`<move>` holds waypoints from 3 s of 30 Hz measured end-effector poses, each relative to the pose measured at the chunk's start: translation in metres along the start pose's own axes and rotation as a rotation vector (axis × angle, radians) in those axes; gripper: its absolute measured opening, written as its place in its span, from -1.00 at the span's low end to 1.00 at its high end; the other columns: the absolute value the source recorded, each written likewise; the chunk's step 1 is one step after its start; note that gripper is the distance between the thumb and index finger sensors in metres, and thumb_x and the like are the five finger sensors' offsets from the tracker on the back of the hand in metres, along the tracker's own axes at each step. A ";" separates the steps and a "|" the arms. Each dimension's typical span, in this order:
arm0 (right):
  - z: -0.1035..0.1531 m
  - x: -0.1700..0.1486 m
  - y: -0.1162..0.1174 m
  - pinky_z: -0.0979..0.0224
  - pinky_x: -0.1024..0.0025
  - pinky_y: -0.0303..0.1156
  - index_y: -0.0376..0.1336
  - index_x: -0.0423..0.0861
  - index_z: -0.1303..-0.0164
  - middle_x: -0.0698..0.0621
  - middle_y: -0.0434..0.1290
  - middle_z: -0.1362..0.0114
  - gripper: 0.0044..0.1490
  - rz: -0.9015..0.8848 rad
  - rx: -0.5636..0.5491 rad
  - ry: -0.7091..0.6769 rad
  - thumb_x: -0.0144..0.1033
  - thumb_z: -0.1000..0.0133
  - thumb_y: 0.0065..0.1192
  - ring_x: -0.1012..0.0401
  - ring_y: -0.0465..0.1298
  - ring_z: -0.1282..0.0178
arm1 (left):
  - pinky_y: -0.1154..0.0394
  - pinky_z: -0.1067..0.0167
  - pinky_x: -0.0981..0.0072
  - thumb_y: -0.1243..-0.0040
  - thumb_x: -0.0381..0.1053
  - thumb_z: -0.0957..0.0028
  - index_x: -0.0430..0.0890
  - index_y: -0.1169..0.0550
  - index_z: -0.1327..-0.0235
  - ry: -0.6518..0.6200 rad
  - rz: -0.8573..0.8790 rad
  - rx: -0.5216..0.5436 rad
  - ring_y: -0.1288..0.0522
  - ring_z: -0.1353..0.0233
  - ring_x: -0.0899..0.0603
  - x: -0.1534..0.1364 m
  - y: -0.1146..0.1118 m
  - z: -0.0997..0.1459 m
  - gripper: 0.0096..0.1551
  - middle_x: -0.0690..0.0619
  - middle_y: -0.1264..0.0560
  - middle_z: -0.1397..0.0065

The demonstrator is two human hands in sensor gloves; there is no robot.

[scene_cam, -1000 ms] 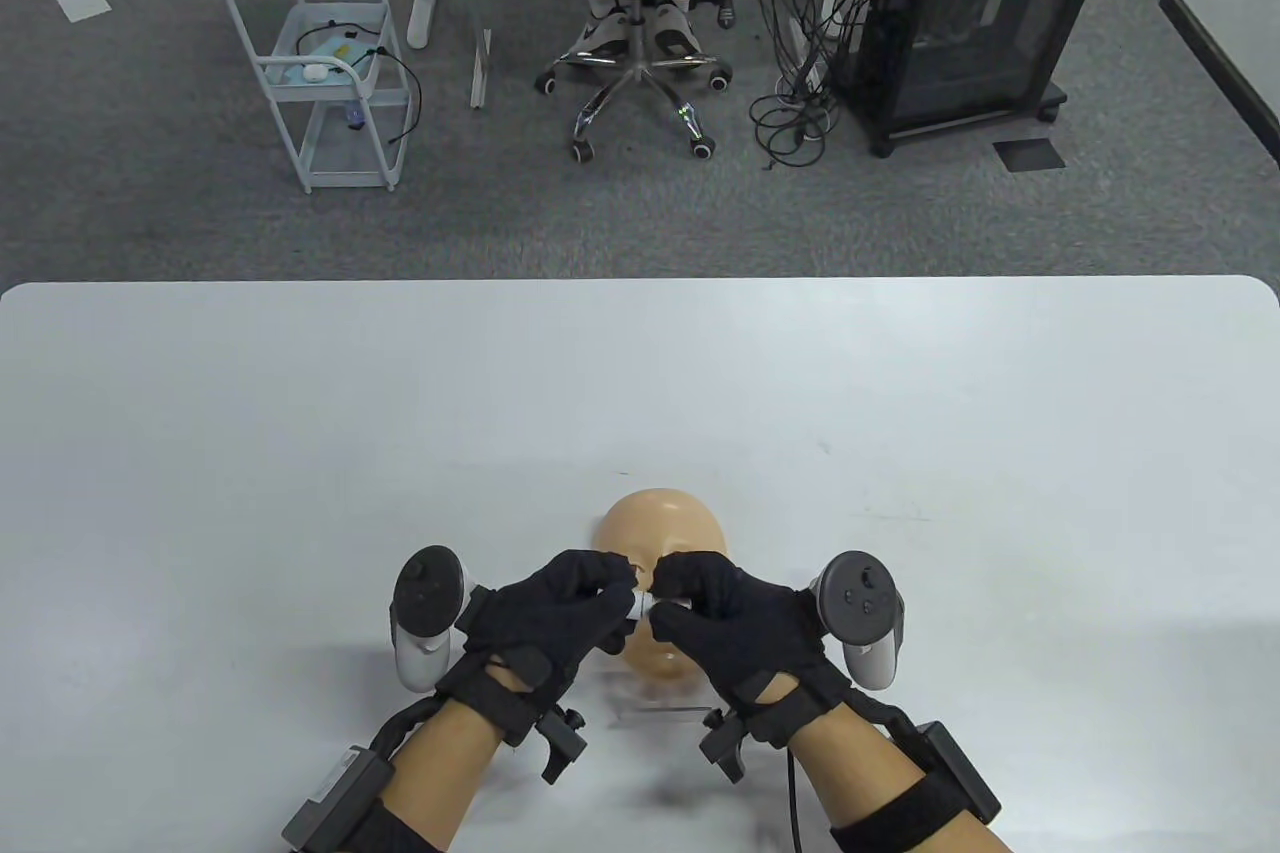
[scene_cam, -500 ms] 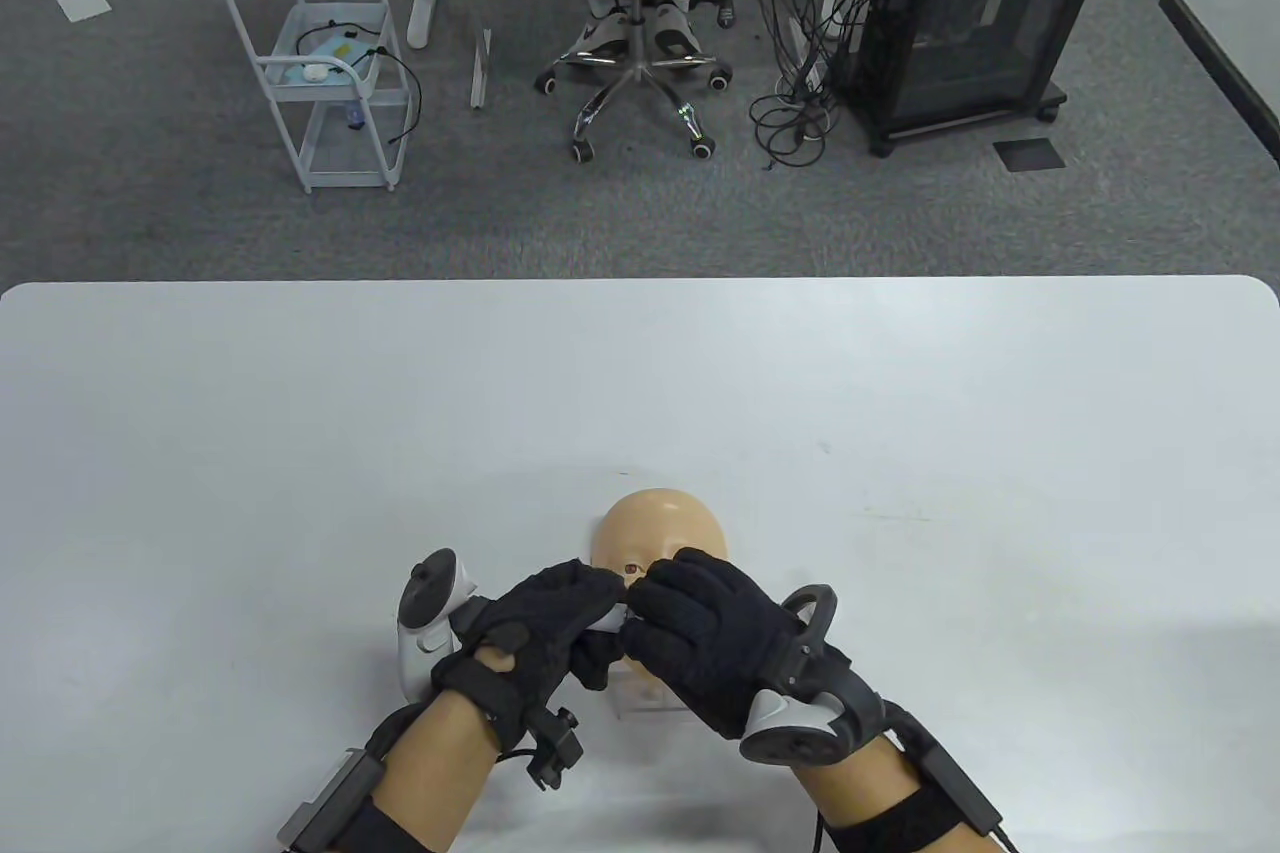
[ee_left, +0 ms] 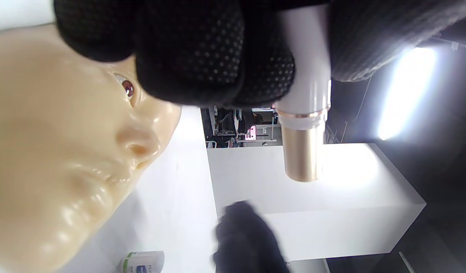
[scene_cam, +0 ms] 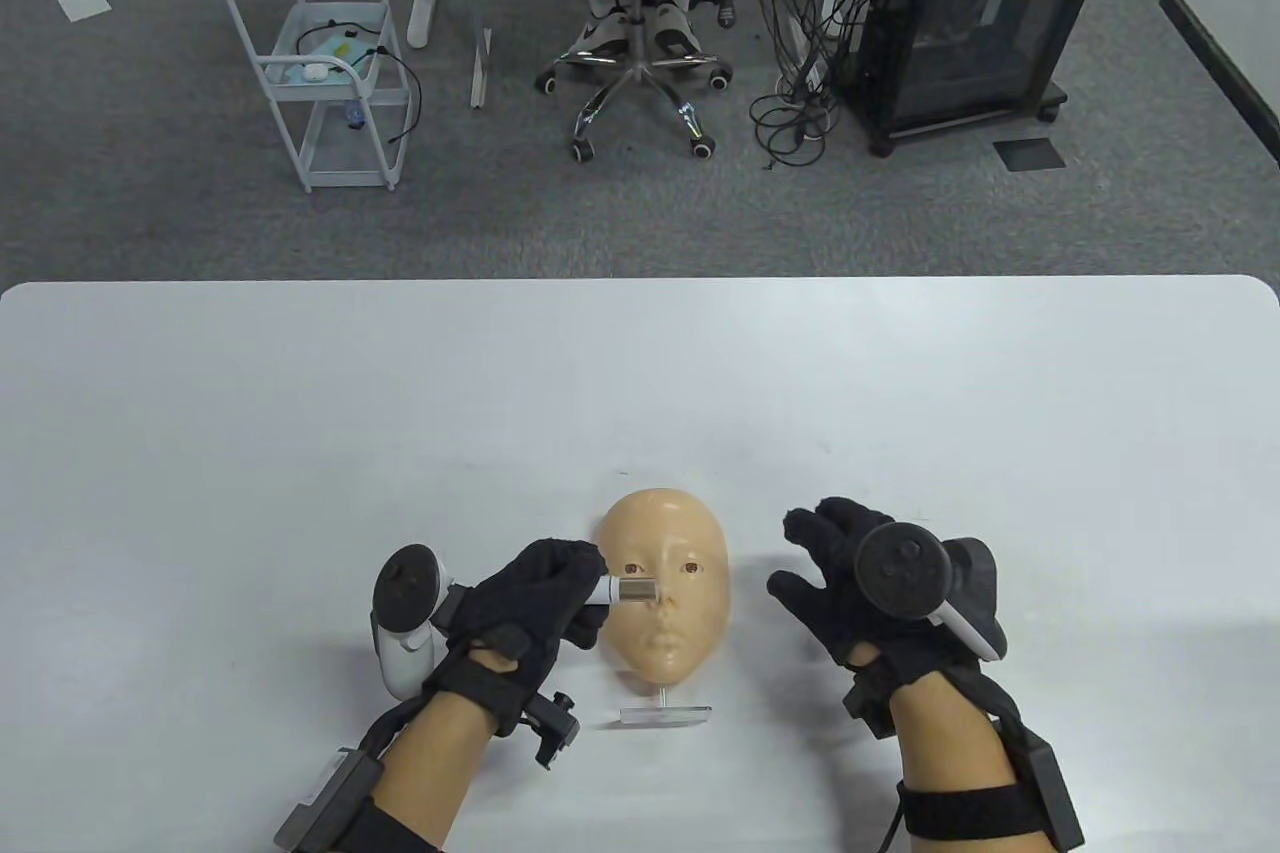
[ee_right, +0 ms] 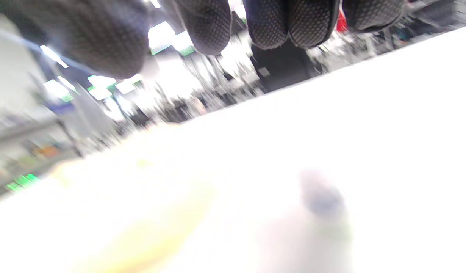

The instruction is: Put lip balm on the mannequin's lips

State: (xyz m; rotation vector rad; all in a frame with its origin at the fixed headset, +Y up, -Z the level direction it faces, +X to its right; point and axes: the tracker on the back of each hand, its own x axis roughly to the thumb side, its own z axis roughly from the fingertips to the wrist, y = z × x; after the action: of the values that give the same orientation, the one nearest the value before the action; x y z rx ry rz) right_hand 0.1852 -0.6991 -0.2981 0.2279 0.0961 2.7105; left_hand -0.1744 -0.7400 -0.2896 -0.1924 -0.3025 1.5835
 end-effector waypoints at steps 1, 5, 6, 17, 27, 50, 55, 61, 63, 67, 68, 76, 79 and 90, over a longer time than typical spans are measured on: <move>-0.004 -0.004 0.007 -0.47 -0.22 0.28 0.16 0.03 -0.60 -0.19 0.16 -0.69 0.01 0.033 0.070 0.057 0.30 -0.06 0.49 -0.24 0.24 -0.59 | -0.57 0.06 -0.12 -0.39 0.23 -0.25 -0.11 -0.56 -0.16 0.001 -0.006 0.007 -0.71 0.25 -0.19 0.000 0.001 0.000 -0.51 -0.14 -0.72 0.02; -0.013 -0.009 0.027 -0.43 -0.17 0.32 0.13 0.05 -0.62 -0.20 0.18 -0.66 0.04 0.135 0.207 0.163 0.27 -0.04 0.54 -0.23 0.31 -0.53 | -0.56 0.04 -0.13 -0.38 0.23 -0.25 -0.11 -0.55 -0.18 0.003 -0.026 0.006 -0.71 0.22 -0.19 0.000 0.002 0.000 -0.50 -0.14 -0.71 -0.01; -0.014 -0.009 0.028 -0.42 -0.16 0.34 0.13 0.06 -0.62 -0.20 0.17 -0.67 0.03 0.148 0.210 0.173 0.23 -0.05 0.56 -0.24 0.30 -0.53 | -0.55 0.03 -0.13 -0.38 0.23 -0.25 -0.11 -0.55 -0.18 0.004 -0.021 0.006 -0.71 0.21 -0.19 0.000 0.002 0.000 -0.50 -0.13 -0.71 -0.01; -0.023 -0.020 0.038 -0.15 0.04 0.57 0.29 0.01 -0.49 -0.05 0.60 -0.29 -0.23 0.167 0.266 0.269 -0.07 -0.09 0.60 -0.05 0.66 -0.13 | -0.55 0.02 -0.14 -0.38 0.24 -0.26 -0.11 -0.55 -0.19 0.010 -0.033 -0.008 -0.70 0.20 -0.20 0.000 0.001 -0.001 -0.49 -0.13 -0.71 -0.02; -0.010 0.001 0.016 -0.13 0.05 0.60 0.34 -0.04 -0.39 -0.07 0.65 -0.21 -0.28 -0.442 0.024 -0.118 -0.04 -0.08 0.58 -0.02 0.70 -0.06 | -0.55 0.03 -0.14 -0.37 0.23 -0.26 -0.11 -0.55 -0.19 -0.002 -0.079 -0.020 -0.70 0.20 -0.20 -0.001 -0.001 -0.002 -0.49 -0.14 -0.71 -0.02; 0.005 0.063 0.050 -0.15 0.07 0.63 0.37 -0.06 -0.34 -0.05 0.68 -0.19 -0.31 -0.896 -0.005 -0.382 -0.03 -0.06 0.59 0.00 0.74 -0.02 | -0.67 0.18 -0.07 -0.42 0.25 -0.17 -0.19 -0.64 -0.11 -0.067 -0.104 -0.051 -0.77 0.38 -0.13 0.005 -0.028 0.002 -0.44 -0.13 -0.80 0.12; 0.004 0.064 0.054 -0.16 0.06 0.62 0.35 -0.06 -0.34 -0.05 0.67 -0.19 -0.32 -0.871 -0.010 -0.357 -0.03 -0.08 0.55 0.00 0.72 -0.03 | -0.64 0.15 -0.08 -0.39 0.25 -0.19 -0.18 -0.62 -0.12 -0.036 -0.119 -0.080 -0.76 0.36 -0.16 0.001 -0.025 -0.001 -0.45 -0.13 -0.79 0.09; 0.007 0.055 0.032 -0.23 -0.10 0.47 0.39 -0.05 -0.29 -0.09 0.64 -0.03 -0.37 -0.768 -0.073 -0.291 0.02 -0.11 0.53 0.01 0.62 0.09 | -0.47 -0.10 -0.27 -0.27 0.38 -0.22 -0.16 -0.47 -0.37 -0.235 -0.477 -0.007 -0.64 -0.09 -0.37 0.015 -0.010 -0.001 -0.25 -0.25 -0.59 -0.29; 0.009 0.046 0.018 -0.24 -0.11 0.47 0.41 -0.04 -0.26 -0.09 0.64 0.02 -0.39 -0.615 -0.125 -0.237 0.03 -0.11 0.54 0.02 0.61 0.12 | -0.44 -0.17 -0.28 -0.25 0.41 -0.22 -0.12 -0.46 -0.40 -0.264 -0.716 0.035 -0.58 -0.25 -0.39 0.022 0.002 -0.001 -0.24 -0.25 -0.50 -0.42; 0.008 0.024 -0.001 -0.24 -0.10 0.46 0.45 -0.01 -0.21 -0.07 0.64 0.07 -0.43 -0.296 -0.210 -0.055 0.05 -0.10 0.56 0.04 0.59 0.15 | -0.21 -0.32 -0.51 -0.27 0.43 -0.21 -0.09 -0.40 -0.48 -0.195 -0.977 0.069 -0.39 -0.48 -0.52 0.026 0.023 -0.004 -0.18 -0.29 -0.36 -0.57; 0.006 0.020 0.000 -0.25 -0.11 0.45 0.45 -0.02 -0.21 -0.08 0.63 0.07 -0.43 -0.257 -0.178 -0.013 0.04 -0.10 0.56 0.03 0.59 0.15 | -0.12 -0.35 -0.56 -0.26 0.44 -0.22 -0.10 -0.35 -0.53 -0.145 -1.013 0.050 -0.29 -0.55 -0.56 0.024 0.028 -0.005 -0.14 -0.31 -0.29 -0.62; -0.018 0.010 0.022 -0.26 -0.13 0.43 0.47 -0.02 -0.18 -0.09 0.61 0.07 -0.43 0.073 -0.088 0.129 0.01 -0.06 0.63 0.02 0.57 0.14 | 0.18 -0.33 -0.63 -0.22 0.55 -0.20 -0.02 -0.14 -0.67 0.013 -1.212 0.058 0.15 -0.65 -0.60 0.015 0.044 -0.008 0.04 -0.26 0.04 -0.74; -0.020 0.011 0.024 -0.27 -0.14 0.43 0.47 -0.02 -0.19 -0.09 0.61 0.07 -0.42 0.112 -0.075 0.140 0.01 -0.06 0.64 0.02 0.57 0.13 | 0.18 -0.34 -0.62 -0.21 0.57 -0.20 -0.02 -0.10 -0.67 0.020 -1.221 0.066 0.16 -0.66 -0.59 0.015 0.046 -0.009 0.06 -0.26 0.05 -0.74; -0.024 0.011 0.033 -0.29 -0.15 0.42 0.43 -0.04 -0.27 -0.08 0.59 -0.01 -0.34 0.127 -0.005 0.175 0.03 -0.05 0.63 0.00 0.57 0.08 | 0.17 -0.34 -0.62 -0.21 0.55 -0.21 -0.05 -0.14 -0.66 0.024 -1.189 0.070 0.12 -0.65 -0.60 0.011 0.048 -0.012 0.04 -0.28 0.01 -0.73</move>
State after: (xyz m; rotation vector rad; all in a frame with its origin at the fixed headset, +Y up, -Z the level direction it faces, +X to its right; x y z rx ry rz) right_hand 0.1584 -0.7253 -0.3172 -0.0063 0.1290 2.8524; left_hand -0.2164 -0.7287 -0.3151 0.0389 -0.2601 0.4115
